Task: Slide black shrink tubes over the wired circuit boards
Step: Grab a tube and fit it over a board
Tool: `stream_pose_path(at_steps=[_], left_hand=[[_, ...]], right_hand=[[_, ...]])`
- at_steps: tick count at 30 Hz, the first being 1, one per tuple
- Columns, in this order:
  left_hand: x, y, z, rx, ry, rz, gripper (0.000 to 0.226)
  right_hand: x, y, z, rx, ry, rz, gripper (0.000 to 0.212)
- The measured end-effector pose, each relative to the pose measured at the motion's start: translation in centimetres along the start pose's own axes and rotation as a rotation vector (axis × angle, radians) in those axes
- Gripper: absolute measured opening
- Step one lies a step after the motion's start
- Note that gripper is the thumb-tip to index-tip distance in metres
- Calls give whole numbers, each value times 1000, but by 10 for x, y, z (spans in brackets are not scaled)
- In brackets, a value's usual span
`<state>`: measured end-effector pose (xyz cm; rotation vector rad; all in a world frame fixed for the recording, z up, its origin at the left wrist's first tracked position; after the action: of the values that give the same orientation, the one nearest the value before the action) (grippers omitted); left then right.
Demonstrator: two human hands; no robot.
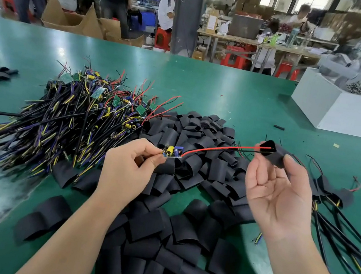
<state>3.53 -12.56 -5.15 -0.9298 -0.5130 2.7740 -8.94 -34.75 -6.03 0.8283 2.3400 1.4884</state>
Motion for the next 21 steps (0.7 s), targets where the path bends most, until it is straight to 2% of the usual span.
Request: stream_pose_path(at_steps=[9,13,16,21], left_hand=[[0,-2,-1,-17,16,26,28],[3,2,6,-15,43,8,27],[9,10,15,-11,62,-34,21],[14,16,23,38,54,-55,14]], right_hand=[[3,8,-1,63,-17,-101,24],[2,10,8,316,-23,-168,19],[5,12,28,502,-29,-213,28],[9,14,43,592,-52,-256,43]])
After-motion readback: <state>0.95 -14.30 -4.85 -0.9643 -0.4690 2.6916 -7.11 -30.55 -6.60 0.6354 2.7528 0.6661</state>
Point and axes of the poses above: each hand's wrist, its own x-axis away from the middle knuckle, its own y-axis out of the palm, z = x × y, the point moved 7 cm from there along -x, towards the middle knuckle, and after that the axes turned 1 degree about -y, right-handed, at the moved point
